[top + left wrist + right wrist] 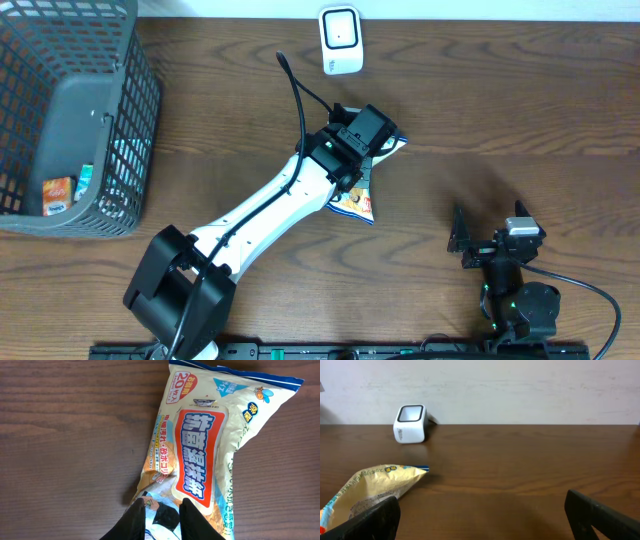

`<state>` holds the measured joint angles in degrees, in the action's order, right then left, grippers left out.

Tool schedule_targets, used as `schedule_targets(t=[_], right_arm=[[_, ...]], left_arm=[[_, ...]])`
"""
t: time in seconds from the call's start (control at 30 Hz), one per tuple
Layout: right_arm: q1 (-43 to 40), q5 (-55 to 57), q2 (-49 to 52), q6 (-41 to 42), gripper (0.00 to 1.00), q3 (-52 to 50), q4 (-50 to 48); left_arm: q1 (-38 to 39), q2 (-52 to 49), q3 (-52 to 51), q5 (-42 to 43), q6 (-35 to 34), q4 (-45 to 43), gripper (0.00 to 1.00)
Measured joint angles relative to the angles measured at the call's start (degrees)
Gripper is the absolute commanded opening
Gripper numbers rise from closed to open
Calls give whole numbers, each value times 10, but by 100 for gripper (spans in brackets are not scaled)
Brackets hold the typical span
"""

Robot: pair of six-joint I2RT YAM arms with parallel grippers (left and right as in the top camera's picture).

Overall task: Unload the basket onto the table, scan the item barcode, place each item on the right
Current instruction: 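Carry the yellow pack to the table center and lower it, then open the left gripper and withdraw toward the basket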

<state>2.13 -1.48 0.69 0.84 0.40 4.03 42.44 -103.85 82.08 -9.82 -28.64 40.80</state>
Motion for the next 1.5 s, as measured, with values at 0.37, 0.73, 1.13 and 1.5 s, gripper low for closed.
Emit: schedule_targets(t=[0.37,0.73,1.13,1.5], right_arm=[[0,0,0,0,99,0,0],[0,0,0,0,99,0,0],[0,0,0,0,99,0,0],[0,0,0,0,99,0,0]], left_arm=[[0,0,0,0,2,-1,51],[-1,19,0,34,2,1,52],[-77,180,0,39,4,10,62],[-212,267,0,39,4,25,63]])
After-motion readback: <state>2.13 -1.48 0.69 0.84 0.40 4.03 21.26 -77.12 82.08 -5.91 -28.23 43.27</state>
